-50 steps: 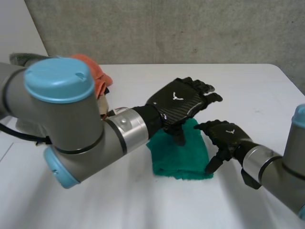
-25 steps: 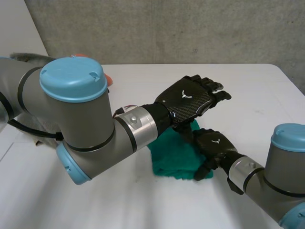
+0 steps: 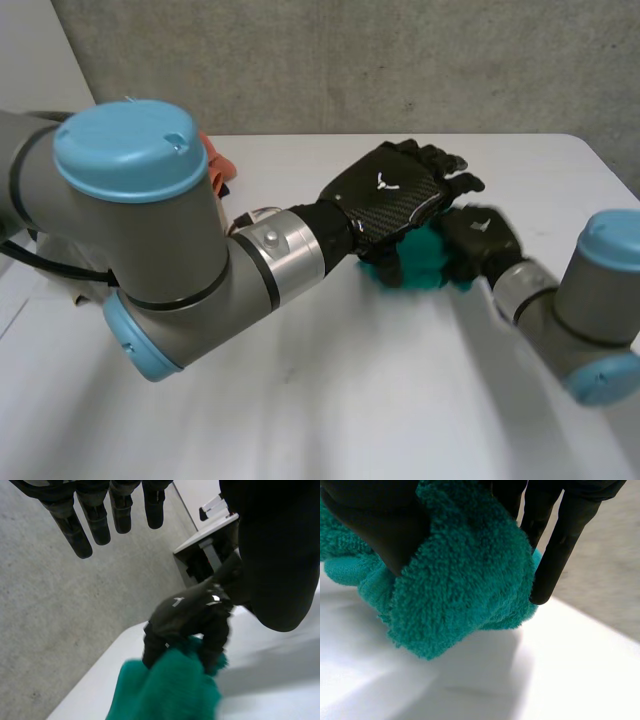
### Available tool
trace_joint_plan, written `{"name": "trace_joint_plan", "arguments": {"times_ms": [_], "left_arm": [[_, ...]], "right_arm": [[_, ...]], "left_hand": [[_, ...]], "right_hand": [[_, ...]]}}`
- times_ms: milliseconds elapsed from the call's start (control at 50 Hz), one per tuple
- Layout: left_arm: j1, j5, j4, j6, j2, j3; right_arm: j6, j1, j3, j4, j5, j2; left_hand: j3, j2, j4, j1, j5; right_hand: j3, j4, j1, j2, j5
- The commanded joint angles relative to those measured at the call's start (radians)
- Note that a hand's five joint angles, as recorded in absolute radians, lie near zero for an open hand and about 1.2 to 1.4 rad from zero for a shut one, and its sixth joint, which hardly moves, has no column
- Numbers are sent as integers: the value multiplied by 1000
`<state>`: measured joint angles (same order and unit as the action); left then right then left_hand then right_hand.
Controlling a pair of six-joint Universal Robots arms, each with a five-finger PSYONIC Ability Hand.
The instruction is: Fold the laundry.
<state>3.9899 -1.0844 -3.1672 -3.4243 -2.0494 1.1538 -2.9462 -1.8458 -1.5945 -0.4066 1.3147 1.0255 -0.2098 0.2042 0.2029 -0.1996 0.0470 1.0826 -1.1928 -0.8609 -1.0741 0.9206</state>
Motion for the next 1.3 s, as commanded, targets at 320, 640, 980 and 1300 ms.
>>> {"name": "trace_joint_plan", "arguments": {"times_ms": [320, 640, 980, 1300], "left_arm": [[-2, -2, 1, 11, 75, 10], [0, -2, 1, 11, 68, 10], [6, -5, 1, 42, 74, 14], [311, -417, -89, 14, 146, -29]], "right_arm": [[6, 396, 1091, 402, -69, -634], [157, 474, 1332, 488, 44, -763], [406, 470, 713, 298, -37, -310], [417, 286, 32, 130, -186, 223]], "left_hand": [[35, -30, -28, 25, -47], [35, -30, -28, 25, -47], [35, -30, -28, 25, -47], [35, -30, -28, 25, -47]], "right_hand": [[314, -203, -535, -322, 301], [-908, 1018, 686, 900, -921], [-908, 1018, 686, 900, -921], [-908, 1018, 686, 900, -921]]}}
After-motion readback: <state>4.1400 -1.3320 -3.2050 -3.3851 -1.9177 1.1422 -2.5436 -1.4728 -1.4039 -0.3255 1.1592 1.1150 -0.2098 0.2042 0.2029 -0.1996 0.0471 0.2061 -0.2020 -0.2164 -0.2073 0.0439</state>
